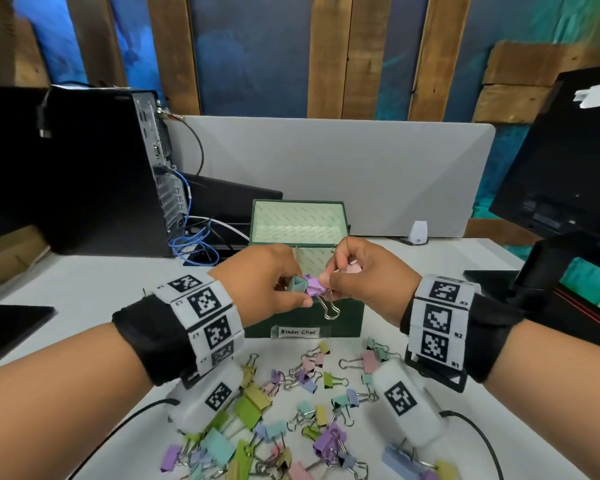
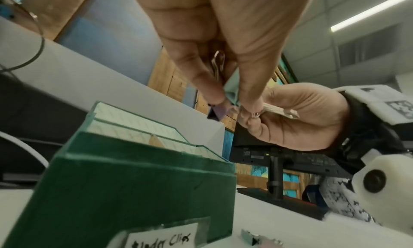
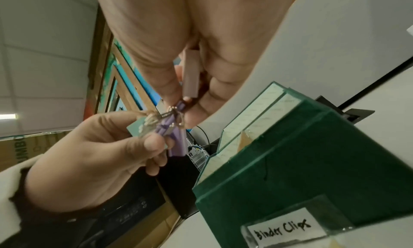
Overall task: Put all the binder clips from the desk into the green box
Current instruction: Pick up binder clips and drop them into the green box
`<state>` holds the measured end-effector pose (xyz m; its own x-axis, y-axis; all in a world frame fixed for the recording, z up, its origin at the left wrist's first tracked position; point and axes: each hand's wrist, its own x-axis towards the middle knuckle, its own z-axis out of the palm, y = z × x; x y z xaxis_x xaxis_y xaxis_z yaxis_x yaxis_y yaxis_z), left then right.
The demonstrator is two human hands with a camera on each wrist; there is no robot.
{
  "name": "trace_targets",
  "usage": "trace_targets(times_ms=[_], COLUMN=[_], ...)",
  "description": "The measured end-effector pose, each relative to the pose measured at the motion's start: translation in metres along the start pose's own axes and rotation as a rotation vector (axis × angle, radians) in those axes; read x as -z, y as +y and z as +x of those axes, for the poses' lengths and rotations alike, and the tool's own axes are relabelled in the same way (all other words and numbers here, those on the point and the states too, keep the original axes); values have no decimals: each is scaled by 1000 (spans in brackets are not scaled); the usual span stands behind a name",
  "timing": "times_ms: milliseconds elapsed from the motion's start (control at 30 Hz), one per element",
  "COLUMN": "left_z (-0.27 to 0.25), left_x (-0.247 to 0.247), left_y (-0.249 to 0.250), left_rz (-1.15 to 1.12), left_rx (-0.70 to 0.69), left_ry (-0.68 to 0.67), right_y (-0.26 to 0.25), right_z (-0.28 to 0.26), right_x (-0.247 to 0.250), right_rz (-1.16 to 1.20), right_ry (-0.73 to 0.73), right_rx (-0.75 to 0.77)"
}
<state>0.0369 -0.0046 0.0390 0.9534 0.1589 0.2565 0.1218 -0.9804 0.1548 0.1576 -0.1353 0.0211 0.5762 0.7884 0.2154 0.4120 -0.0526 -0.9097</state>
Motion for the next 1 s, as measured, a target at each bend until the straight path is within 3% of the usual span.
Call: trace_targets(times_ms=[100, 167, 300, 400, 500, 700, 800, 1000], left_z=[0, 0, 3, 3, 3, 7, 7, 2], left_x=[-3, -2, 8, 6, 3, 4, 0, 3], left_y=[-3, -4, -10, -9, -7, -7, -5, -3], left_rz=[-34, -71, -3, 97, 86, -105, -123, -125], left_rx=[29, 31, -10, -79, -85, 53, 73, -94], left_ry=[105, 99, 1, -54, -45, 33, 76, 114], right_y=[1, 2, -5, -13, -10, 4, 6, 0], right_z=[6, 8, 15, 18, 20, 15, 12, 8], right_x=[1, 3, 9, 10, 8, 8, 8, 9], right_rz=[129, 181, -9, -145, -204, 38, 89, 134], right_ry=[-2, -84, -302, -364, -358, -268, -300, -326], right_rx=[-84, -148, -165, -141, -122, -161, -210, -264])
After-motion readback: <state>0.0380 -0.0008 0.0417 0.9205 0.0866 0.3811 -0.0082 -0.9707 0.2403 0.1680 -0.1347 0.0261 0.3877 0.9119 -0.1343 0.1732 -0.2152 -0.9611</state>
